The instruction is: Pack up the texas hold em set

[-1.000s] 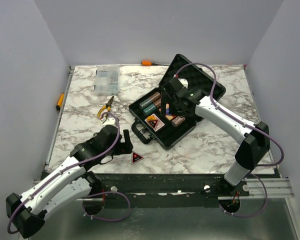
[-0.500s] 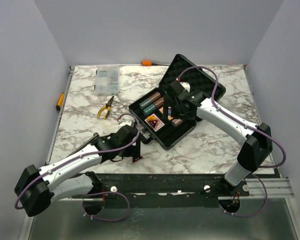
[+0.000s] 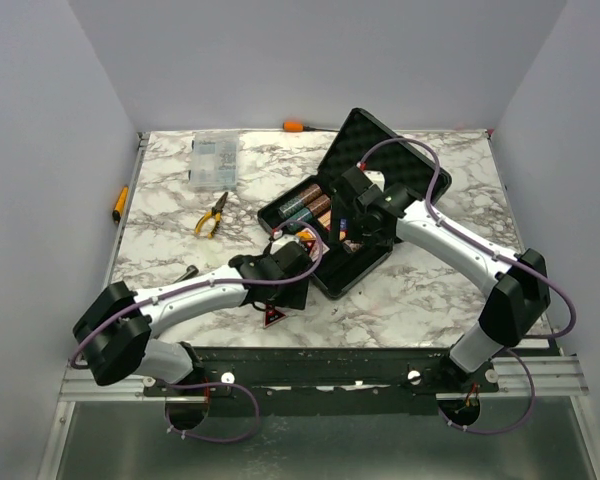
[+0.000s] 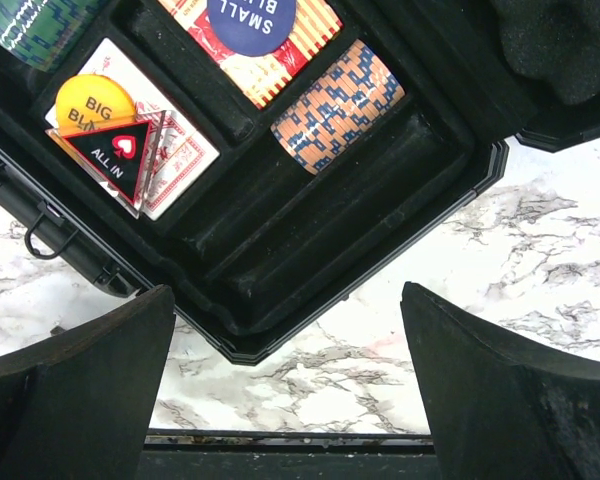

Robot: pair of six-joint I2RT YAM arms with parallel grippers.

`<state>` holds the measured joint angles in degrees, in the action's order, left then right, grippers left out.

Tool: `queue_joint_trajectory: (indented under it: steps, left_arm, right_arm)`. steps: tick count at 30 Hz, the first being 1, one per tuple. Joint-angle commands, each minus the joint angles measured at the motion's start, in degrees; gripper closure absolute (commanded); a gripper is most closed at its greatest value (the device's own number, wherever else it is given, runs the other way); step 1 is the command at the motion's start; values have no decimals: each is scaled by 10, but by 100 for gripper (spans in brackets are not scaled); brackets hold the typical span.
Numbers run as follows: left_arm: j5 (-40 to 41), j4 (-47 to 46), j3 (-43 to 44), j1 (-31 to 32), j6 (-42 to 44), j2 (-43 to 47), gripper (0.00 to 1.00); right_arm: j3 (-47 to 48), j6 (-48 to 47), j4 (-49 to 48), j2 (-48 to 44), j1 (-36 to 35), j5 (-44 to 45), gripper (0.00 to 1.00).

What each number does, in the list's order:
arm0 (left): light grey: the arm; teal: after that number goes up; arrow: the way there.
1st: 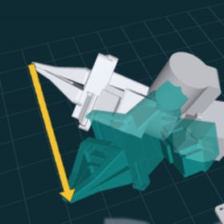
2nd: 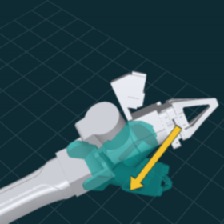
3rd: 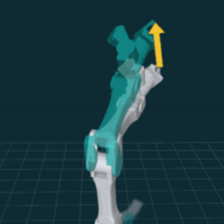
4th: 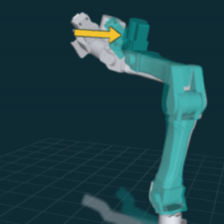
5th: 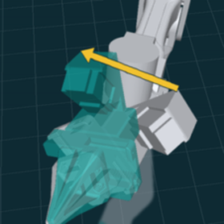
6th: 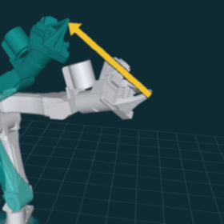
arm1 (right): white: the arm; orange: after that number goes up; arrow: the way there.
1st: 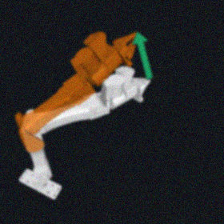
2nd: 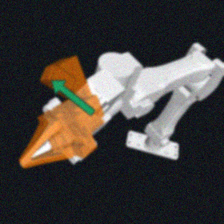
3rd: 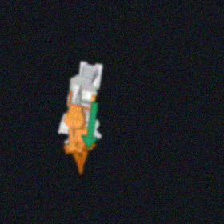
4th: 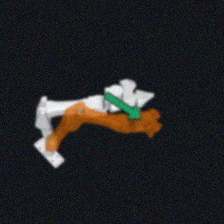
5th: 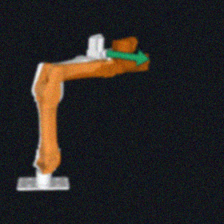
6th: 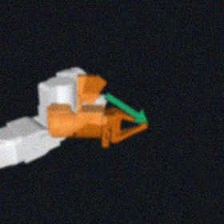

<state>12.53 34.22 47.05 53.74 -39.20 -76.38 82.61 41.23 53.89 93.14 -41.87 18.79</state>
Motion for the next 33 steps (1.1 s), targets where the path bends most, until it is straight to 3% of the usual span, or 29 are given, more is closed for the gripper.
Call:
queue_joint_trajectory:
  steps: [1,13,33]
  left_arm:
    - [39,63,31,16,-45,-33,13]
    - [50,115,43,42,-129,-78,5]
    - [25,89,45,30,-166,-133,20]
  right_arm:
    - [-16,11,15,-24,3,11,3]
    - [-32,-7,11,-26,3,-2,3]
    - [-73,-34,-3,-62,3,-13,3]
